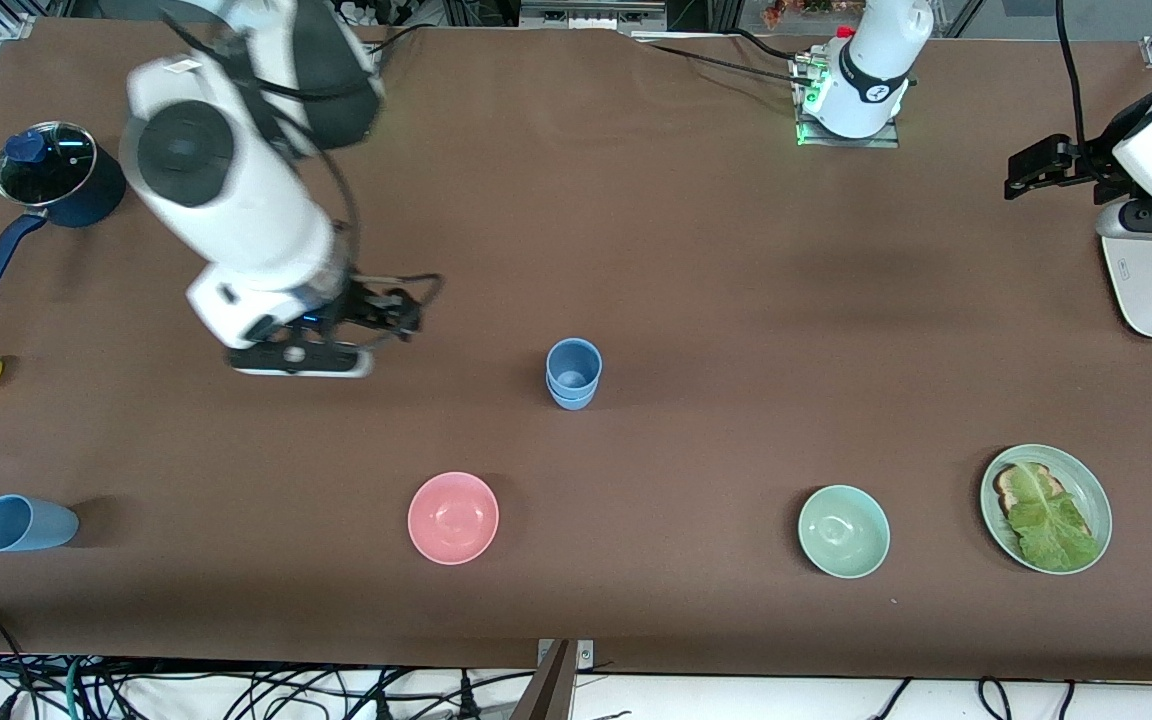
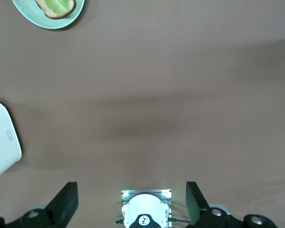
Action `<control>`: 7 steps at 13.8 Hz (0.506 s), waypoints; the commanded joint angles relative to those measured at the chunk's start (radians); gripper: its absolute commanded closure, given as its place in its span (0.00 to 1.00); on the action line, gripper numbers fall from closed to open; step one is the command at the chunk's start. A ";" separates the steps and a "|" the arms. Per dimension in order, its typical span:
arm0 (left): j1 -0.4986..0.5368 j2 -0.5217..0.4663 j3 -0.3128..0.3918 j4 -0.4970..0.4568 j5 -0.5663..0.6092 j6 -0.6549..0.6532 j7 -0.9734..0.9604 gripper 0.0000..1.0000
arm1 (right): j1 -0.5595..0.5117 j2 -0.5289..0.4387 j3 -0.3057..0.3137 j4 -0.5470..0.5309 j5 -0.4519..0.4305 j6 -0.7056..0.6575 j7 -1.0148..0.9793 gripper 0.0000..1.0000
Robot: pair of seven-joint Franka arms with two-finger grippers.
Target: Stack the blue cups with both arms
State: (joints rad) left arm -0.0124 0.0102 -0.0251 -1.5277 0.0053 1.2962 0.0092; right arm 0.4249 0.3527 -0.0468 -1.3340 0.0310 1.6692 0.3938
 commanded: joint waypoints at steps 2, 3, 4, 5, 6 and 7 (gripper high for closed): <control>-0.001 0.011 0.005 0.020 -0.027 -0.005 0.020 0.00 | -0.141 -0.184 0.022 -0.152 0.021 -0.069 -0.117 0.00; -0.001 0.013 0.005 0.021 -0.027 -0.005 0.020 0.00 | -0.167 -0.213 0.022 -0.165 0.021 -0.094 -0.151 0.00; -0.001 0.014 0.005 0.026 -0.027 -0.005 0.020 0.00 | -0.187 -0.233 0.021 -0.168 0.021 -0.117 -0.189 0.00; -0.003 0.014 0.005 0.026 -0.027 -0.005 0.020 0.00 | -0.211 -0.248 0.021 -0.169 0.017 -0.140 -0.220 0.00; -0.003 0.014 0.005 0.027 -0.027 -0.005 0.020 0.00 | -0.224 -0.261 0.022 -0.171 0.012 -0.155 -0.242 0.00; -0.003 0.014 0.005 0.027 -0.027 -0.005 0.020 0.00 | -0.236 -0.276 0.022 -0.181 0.006 -0.160 -0.257 0.00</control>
State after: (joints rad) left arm -0.0129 0.0126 -0.0253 -1.5267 0.0053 1.2969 0.0092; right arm 0.2183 0.1277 -0.0438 -1.4638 0.0363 1.5177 0.1741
